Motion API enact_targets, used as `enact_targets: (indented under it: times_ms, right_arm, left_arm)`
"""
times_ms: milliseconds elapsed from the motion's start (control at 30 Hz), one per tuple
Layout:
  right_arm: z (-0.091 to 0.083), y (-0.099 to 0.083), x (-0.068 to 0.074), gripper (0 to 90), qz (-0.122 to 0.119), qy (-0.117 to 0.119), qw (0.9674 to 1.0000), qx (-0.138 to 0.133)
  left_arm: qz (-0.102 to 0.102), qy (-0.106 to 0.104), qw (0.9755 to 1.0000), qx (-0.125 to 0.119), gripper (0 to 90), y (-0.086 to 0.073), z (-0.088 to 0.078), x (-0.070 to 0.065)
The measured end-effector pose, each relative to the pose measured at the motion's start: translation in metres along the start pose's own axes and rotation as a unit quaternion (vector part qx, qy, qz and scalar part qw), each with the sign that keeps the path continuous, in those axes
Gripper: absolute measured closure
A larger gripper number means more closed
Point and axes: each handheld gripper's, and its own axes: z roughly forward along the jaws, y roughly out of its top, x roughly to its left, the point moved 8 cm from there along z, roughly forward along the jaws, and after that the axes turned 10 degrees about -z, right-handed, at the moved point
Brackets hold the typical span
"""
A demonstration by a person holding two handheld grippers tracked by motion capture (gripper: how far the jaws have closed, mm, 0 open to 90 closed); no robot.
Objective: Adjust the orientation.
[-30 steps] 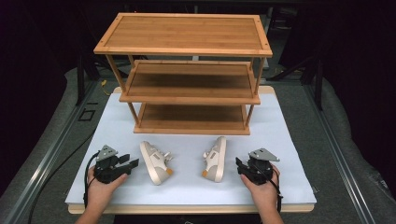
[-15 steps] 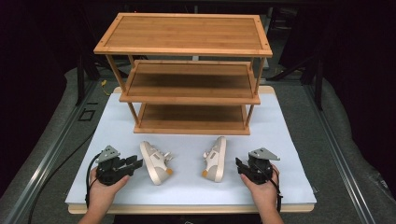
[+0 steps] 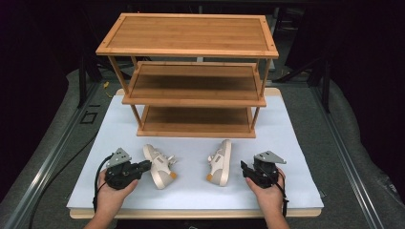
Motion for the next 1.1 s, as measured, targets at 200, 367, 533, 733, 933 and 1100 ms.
enact_targets:
  times_ms: [200,367,533,733,933,1100]
  right_arm:
    - [0.0,0.0,0.0,44.4,0.003,0.003,1.0,0.0]
    - [0.0,-0.001,-0.001,44.4,0.007,0.004,1.0,0.0]
    - [-0.001,-0.001,-0.002,44.3,0.011,0.005,0.9999,-0.003]
    - [-0.004,-0.001,-0.005,44.3,0.016,0.002,0.9999,-0.003]
    - [-0.005,-0.001,-0.006,44.4,0.02,0.002,0.9998,-0.006]
    - [-0.004,-0.001,-0.005,44.4,0.022,0.004,0.9997,-0.008]
  left_arm:
    - [0.001,-0.003,1.0,-0.001,87.5,-0.001,0.003,-0.001]
    - [0.013,0.008,0.9999,0.002,88.8,-0.003,0.0,0.0]
    - [0.006,0.014,0.9999,0.005,89.6,-0.007,-0.006,0.005]
    - [-0.011,0.021,0.9996,0.014,89.6,-0.014,-0.014,0.012]
    - [-0.021,0.036,0.9989,0.022,89.7,-0.024,-0.021,0.019]
    - [-0.035,0.039,0.9982,0.027,89.7,-0.035,-0.026,0.029]
